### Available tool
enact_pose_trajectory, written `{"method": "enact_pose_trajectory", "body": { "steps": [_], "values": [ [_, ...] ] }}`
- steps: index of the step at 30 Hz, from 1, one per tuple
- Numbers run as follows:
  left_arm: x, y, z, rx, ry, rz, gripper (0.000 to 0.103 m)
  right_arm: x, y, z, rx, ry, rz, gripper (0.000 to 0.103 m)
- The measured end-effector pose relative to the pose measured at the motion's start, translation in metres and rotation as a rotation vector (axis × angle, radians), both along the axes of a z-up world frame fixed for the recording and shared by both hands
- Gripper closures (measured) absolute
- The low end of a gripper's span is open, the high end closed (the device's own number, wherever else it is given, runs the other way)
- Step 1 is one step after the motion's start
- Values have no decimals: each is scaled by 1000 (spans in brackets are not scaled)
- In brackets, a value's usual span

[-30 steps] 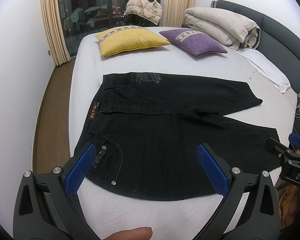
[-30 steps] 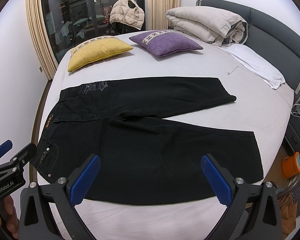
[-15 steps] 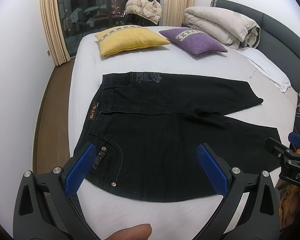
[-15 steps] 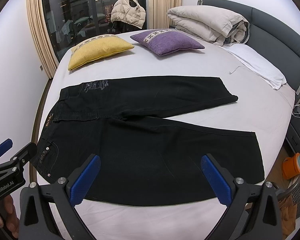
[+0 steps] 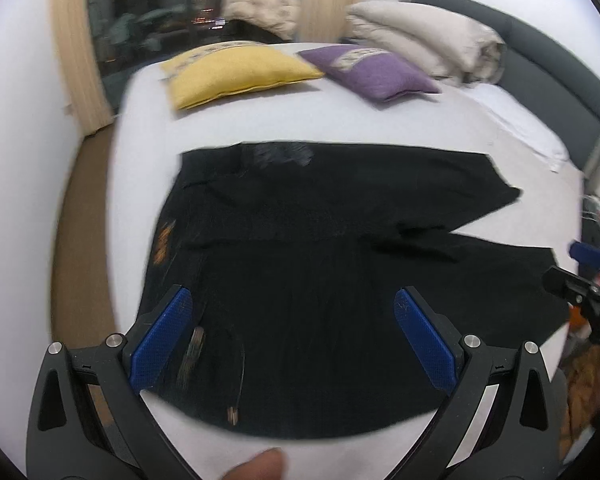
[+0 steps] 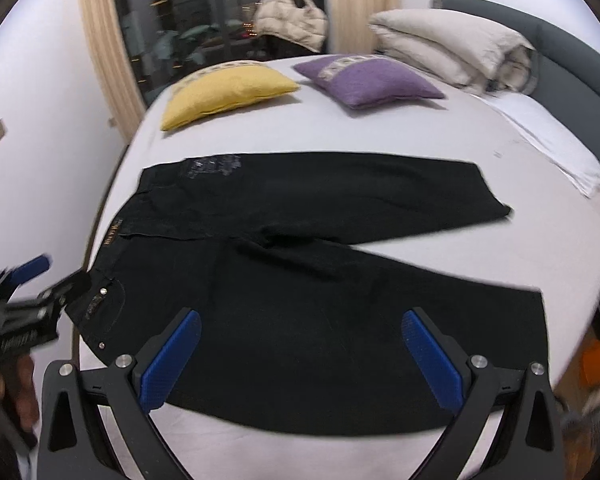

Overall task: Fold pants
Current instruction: 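Grasp the jeans waistband with the left gripper while the right gripper grasps the waistband end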

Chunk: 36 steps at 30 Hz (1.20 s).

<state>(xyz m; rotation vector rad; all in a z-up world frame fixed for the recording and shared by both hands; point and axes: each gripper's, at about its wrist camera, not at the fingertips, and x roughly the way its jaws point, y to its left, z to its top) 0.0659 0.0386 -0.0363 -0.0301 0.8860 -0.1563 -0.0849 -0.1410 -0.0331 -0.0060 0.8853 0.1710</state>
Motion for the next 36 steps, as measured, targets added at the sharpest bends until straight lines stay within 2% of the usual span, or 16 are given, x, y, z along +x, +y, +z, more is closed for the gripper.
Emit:
{"method": "enact_pose_trajectory", "body": {
  "steps": [2, 3, 6, 7, 9, 11, 16, 18, 23, 27, 28, 30, 34, 36],
  "values": [
    [33, 10, -3, -53, 32, -76, 0, 21, -9, 2, -8, -19, 49, 0],
    [51, 15, -4, -49, 33, -90, 0, 29, -12, 3, -8, -27, 73, 2],
    [102, 20, -8, 68, 52, -136, 0, 62, -23, 4, -25, -38, 149, 12],
    [130, 22, -10, 118, 59, -158, 0, 75, -27, 3, -30, -46, 187, 14],
    [165, 28, -12, 176, 37, -171, 0, 97, -32, -1, -33, -47, 243, 18],
    [214, 30, -19, 232, 36, -253, 0, 122, -37, -9, -25, -26, 292, 25],
    [306, 34, -56, 255, 148, -406, 1, 171, -52, -33, 23, 18, 372, 30],
    [331, 34, -74, 260, 203, -454, 13, 185, -51, -41, 24, 21, 401, 32],
    [362, 33, -112, 276, 318, -528, 16, 220, -52, -66, 20, 54, 459, 33],
    [388, 52, -129, 227, 365, -503, 16, 240, -52, -80, 33, 75, 475, 33],
    [393, 56, -133, 195, 384, -505, 16, 243, -51, -83, 37, 79, 482, 33],
    [398, 60, -143, 186, 414, -522, 16, 248, -48, -87, 34, 85, 495, 33],
    [398, 54, -154, 198, 439, -558, 29, 259, -44, -92, 26, 100, 513, 33],
    [396, 49, -155, 182, 441, -585, 56, 265, -42, -91, 17, 99, 512, 33]
  ]
}}
